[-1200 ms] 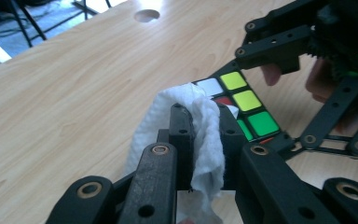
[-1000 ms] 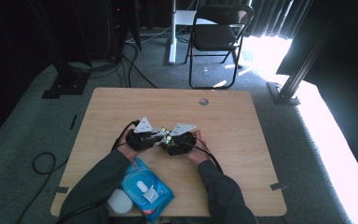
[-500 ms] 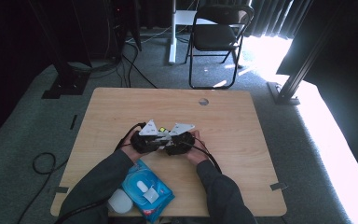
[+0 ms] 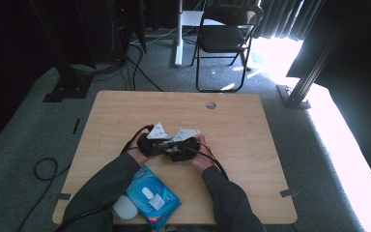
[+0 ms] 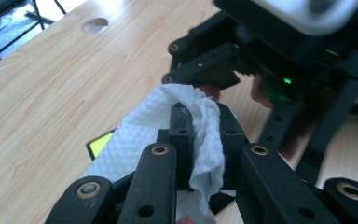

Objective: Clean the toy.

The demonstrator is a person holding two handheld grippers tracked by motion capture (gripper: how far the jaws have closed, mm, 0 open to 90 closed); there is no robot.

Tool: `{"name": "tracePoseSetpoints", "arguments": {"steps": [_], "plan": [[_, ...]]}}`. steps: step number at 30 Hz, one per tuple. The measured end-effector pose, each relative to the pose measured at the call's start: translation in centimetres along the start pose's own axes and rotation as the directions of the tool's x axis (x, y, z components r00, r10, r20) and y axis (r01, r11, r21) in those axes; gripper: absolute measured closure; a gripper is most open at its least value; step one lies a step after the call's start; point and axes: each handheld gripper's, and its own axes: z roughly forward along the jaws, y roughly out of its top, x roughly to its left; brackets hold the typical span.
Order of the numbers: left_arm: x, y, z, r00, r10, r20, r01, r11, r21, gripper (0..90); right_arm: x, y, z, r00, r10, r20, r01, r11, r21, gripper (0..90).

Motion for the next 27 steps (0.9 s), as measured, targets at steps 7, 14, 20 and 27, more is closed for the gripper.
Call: {"name": "tracePoseSetpoints", "arguments": {"steps": [7,14,20,27], "plan": [[0.8,-0.4,-0.2,0.9987,-0.030,-0.041,0.029,0.9995,-0.014,81.1,0.5,0.2,0.3,0.9998,-0.017,-0.010,0.017,1.000,0.001,34.2],[1.7,-0.8,-0.6,0.9940,-0.060,-0.091,0.058,0.9979,-0.027,81.0,0.6,0.3,0.2,0.9997,-0.019,-0.015,0.019,1.000,-0.003,34.2],[2.5,-1.3,-0.9,0.9844,-0.101,-0.144,0.096,0.9945,-0.041,80.7,0.6,0.3,0.0,0.9997,-0.022,-0.014,0.022,1.000,-0.003,34.2],[3.0,-1.7,-1.1,0.9766,-0.131,-0.170,0.126,0.9911,-0.043,80.6,0.6,0.1,0.0,0.9996,-0.022,-0.018,0.022,1.000,-0.005,34.2]]}}
